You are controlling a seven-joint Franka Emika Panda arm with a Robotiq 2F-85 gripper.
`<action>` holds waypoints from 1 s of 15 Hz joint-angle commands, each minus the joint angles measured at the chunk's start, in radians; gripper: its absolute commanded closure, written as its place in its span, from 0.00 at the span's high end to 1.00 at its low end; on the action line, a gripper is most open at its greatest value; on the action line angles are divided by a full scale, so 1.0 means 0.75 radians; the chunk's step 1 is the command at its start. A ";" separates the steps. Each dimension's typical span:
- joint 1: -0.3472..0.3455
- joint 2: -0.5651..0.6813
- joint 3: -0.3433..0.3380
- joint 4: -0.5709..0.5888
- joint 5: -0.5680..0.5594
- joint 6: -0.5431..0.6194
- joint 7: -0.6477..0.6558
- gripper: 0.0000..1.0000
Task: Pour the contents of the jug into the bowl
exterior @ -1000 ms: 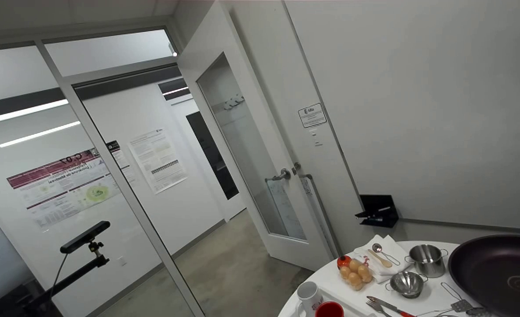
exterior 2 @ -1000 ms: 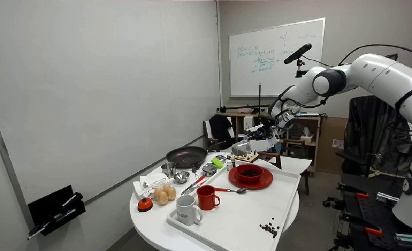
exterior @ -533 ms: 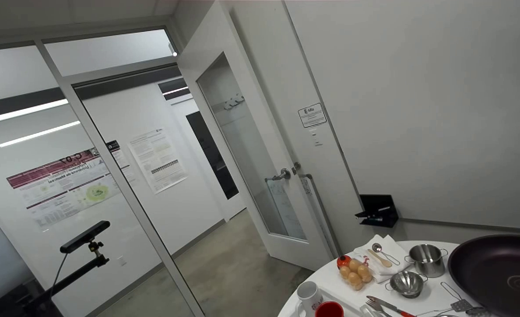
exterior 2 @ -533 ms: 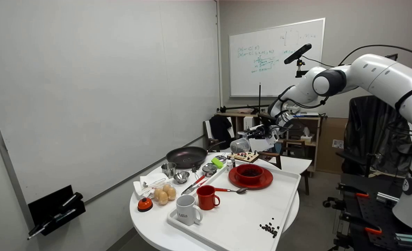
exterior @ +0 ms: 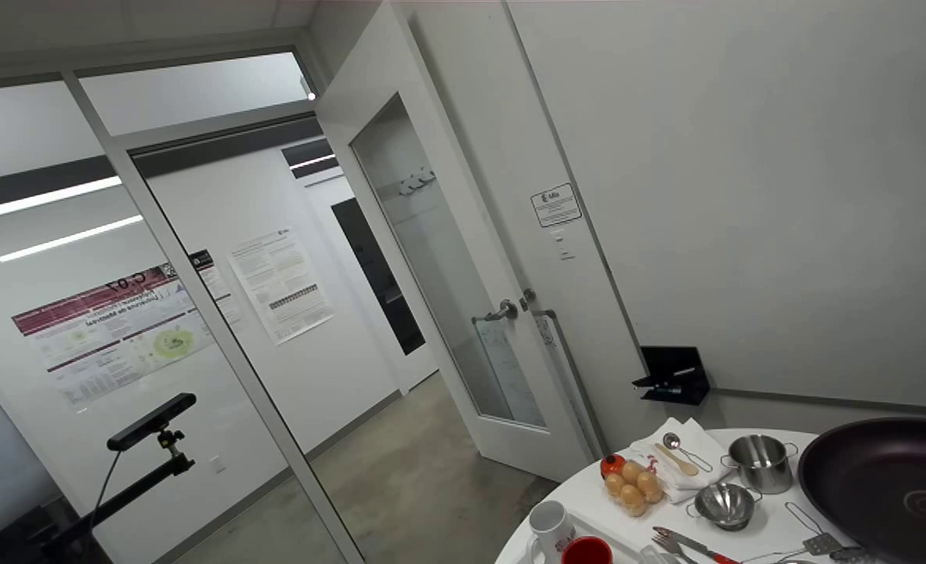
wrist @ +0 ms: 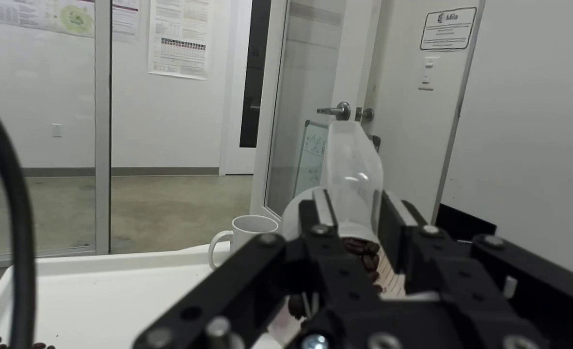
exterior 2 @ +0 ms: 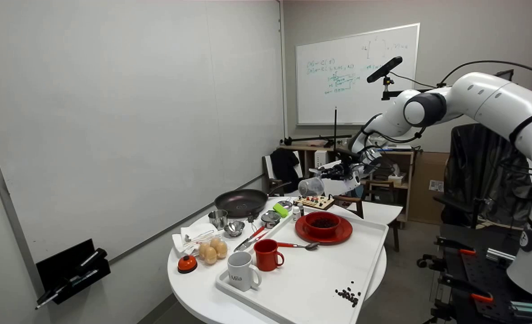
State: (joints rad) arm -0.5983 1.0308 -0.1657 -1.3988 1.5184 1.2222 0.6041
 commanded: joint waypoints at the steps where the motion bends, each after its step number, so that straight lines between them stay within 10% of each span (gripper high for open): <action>1: -0.027 0.039 0.013 0.039 0.050 -0.068 -0.006 0.10; 15: -0.041 0.060 0.028 0.040 0.110 -0.134 0.006 0.10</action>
State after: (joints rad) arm -0.6158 1.0500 -0.1564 -1.3987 1.5708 1.1626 0.6041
